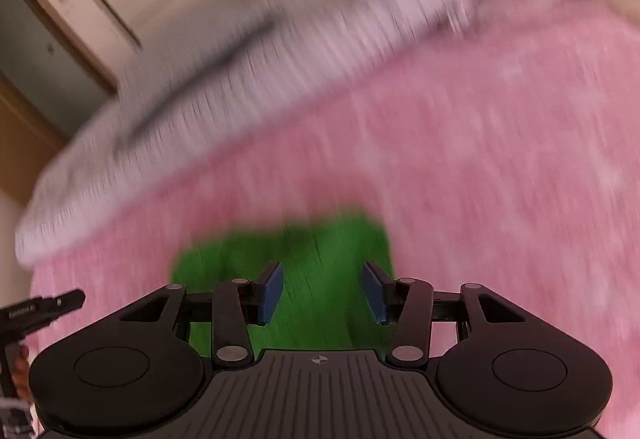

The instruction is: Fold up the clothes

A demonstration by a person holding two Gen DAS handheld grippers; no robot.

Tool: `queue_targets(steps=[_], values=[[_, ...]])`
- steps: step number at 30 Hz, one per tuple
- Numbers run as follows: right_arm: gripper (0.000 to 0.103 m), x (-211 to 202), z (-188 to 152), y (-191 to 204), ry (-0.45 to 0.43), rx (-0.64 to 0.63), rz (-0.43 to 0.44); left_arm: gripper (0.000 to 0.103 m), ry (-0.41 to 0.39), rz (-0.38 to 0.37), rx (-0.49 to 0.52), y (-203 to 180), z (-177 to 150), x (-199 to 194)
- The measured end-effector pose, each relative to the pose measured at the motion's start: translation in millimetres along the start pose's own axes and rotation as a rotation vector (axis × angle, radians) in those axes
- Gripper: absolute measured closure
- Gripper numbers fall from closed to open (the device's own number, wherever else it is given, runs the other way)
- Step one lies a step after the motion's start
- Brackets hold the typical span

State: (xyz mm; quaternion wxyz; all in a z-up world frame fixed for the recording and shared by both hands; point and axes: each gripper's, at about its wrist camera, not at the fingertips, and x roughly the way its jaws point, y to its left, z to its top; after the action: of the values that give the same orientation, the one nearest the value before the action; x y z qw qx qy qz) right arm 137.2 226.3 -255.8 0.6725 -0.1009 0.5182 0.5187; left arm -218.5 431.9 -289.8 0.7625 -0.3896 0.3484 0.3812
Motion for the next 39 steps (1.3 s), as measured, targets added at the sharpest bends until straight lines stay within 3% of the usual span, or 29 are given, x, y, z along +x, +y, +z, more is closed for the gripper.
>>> queue_targets(steps=[6,12,18,20,21,22,24,27,30,32,36,37,38,39], values=[[0.055,-27.0,-130.0,-18.5,0.271,0.029,-0.062,0.082,0.235,0.057,-0.063,34.7,-119.1,-28.0],[0.055,-58.6,-222.3,-7.4,0.377,0.114,-0.034,0.082,0.298,0.043,-0.178,55.8,-189.1,-65.4],[0.055,-52.8,-252.0,20.6,0.295,0.105,-0.035,0.08,0.27,-0.027,-0.142,57.2,-211.3,-77.3],[0.056,-37.8,-266.2,26.5,0.312,0.12,-0.069,0.08,0.26,-0.038,-0.144,61.5,-217.3,-77.5],[0.06,-31.0,-274.9,28.6,0.314,0.124,-0.086,0.08,0.262,-0.04,-0.148,64.8,-219.6,-77.5],[0.094,-29.2,-282.5,31.1,0.299,0.105,-0.103,0.08,0.261,-0.044,-0.151,68.0,-221.9,-78.2],[0.098,-38.9,-289.3,38.4,0.264,0.035,-0.132,0.08,0.255,-0.057,-0.15,73.4,-226.5,-81.6],[0.098,-84.8,-284.0,36.6,0.198,-0.012,-0.161,0.08,0.249,-0.081,-0.137,77.5,-233.4,-89.7],[0.098,-132.2,-271.5,14.6,0.122,-0.024,-0.297,0.08,0.249,-0.12,-0.14,75.7,-242.4,-93.8],[0.098,-142.7,-267.1,-9.8,0.136,-0.007,-0.355,0.08,0.262,-0.145,-0.133,71.6,-250.5,-91.3],[0.091,-142.5,-280.0,-45.3,0.204,0.215,-0.257,0.08,0.265,-0.141,-0.161,70.6,-263.0,-82.6],[0.08,-143.6,-284.2,-50.1,0.194,0.262,-0.238,0.08,0.259,-0.134,-0.185,73.1,-264.6,-80.8],[0.062,-143.5,-287.5,-54.2,0.173,0.316,-0.215,0.079,0.252,-0.129,-0.211,75.6,-266.0,-79.2],[0.053,-142.2,-291.0,-59.3,0.154,0.375,-0.191,0.077,0.243,-0.128,-0.24,77.9,-267.2,-77.9]])
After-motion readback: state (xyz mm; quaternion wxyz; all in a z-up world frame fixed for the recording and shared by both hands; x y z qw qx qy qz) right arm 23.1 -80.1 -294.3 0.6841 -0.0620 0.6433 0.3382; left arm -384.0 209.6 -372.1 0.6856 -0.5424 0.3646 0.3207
